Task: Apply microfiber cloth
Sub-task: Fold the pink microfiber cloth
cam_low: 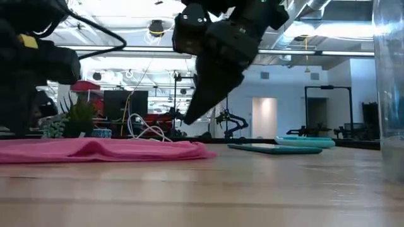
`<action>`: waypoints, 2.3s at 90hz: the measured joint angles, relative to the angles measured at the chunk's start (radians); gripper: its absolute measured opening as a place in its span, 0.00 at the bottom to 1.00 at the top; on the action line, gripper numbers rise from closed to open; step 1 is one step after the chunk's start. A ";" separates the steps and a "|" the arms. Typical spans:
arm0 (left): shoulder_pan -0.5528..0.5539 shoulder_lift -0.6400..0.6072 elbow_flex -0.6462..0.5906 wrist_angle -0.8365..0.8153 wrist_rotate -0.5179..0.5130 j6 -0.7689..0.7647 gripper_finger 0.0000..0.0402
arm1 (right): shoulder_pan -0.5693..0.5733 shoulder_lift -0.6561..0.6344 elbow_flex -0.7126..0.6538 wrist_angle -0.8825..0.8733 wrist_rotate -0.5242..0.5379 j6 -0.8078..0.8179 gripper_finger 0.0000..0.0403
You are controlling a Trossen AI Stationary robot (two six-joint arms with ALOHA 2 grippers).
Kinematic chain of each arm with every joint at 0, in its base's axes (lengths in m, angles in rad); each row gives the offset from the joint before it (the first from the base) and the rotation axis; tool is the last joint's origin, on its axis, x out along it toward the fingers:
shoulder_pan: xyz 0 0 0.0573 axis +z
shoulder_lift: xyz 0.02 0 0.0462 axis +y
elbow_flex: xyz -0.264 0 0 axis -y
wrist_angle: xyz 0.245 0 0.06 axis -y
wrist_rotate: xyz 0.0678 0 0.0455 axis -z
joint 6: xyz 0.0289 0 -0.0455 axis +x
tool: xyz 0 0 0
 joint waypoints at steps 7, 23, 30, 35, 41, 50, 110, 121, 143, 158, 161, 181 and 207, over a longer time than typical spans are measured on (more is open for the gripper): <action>0.000 0.009 0.000 -0.014 -0.006 0.018 0.00 | 0.002 0.000 -0.001 -0.019 -0.008 -0.049 0.22; -0.004 0.012 0.000 -0.063 0.006 0.017 0.00 | 0.022 0.000 0.000 -0.018 -0.012 -0.276 0.22; -0.014 0.011 0.001 -0.064 0.007 0.017 0.00 | 0.025 0.003 0.000 -0.025 -0.011 -0.373 0.22; -0.024 0.011 0.002 -0.058 0.008 0.017 0.00 | 0.024 0.014 0.000 -0.014 -0.011 -0.424 0.22; -0.035 0.011 0.002 -0.046 0.009 0.019 0.00 | 0.024 0.020 -0.002 -0.014 -0.010 -0.447 0.22; -0.047 0.011 0.002 -0.040 0.009 0.024 0.00 | 0.021 0.030 0.002 -0.004 -0.010 -0.501 0.22; -0.053 0.010 0.004 -0.080 0.044 0.010 0.00 | 0.032 0.058 0.064 -0.150 -0.012 -0.555 0.22; -0.053 0.010 0.004 -0.108 0.048 0.006 0.00 | 0.047 0.067 0.060 -0.148 -0.012 -0.609 0.22; -0.053 0.010 0.004 -0.104 0.036 0.017 0.00 | 0.056 0.067 0.013 -0.074 0.056 -0.639 0.22; -0.053 0.010 0.004 -0.102 0.033 0.017 0.00 | 0.053 0.066 0.015 -0.072 0.061 -0.639 0.21; -0.053 0.010 0.004 -0.101 0.033 0.017 0.00 | 0.051 0.066 0.015 -0.073 0.061 -0.639 0.21; -0.055 0.008 0.028 -0.081 0.058 0.042 0.00 | 0.048 0.066 0.015 -0.062 0.061 -0.626 0.09; -0.062 -0.044 0.091 -0.123 0.059 0.096 0.00 | 0.048 0.066 0.015 -0.063 0.066 -0.577 0.00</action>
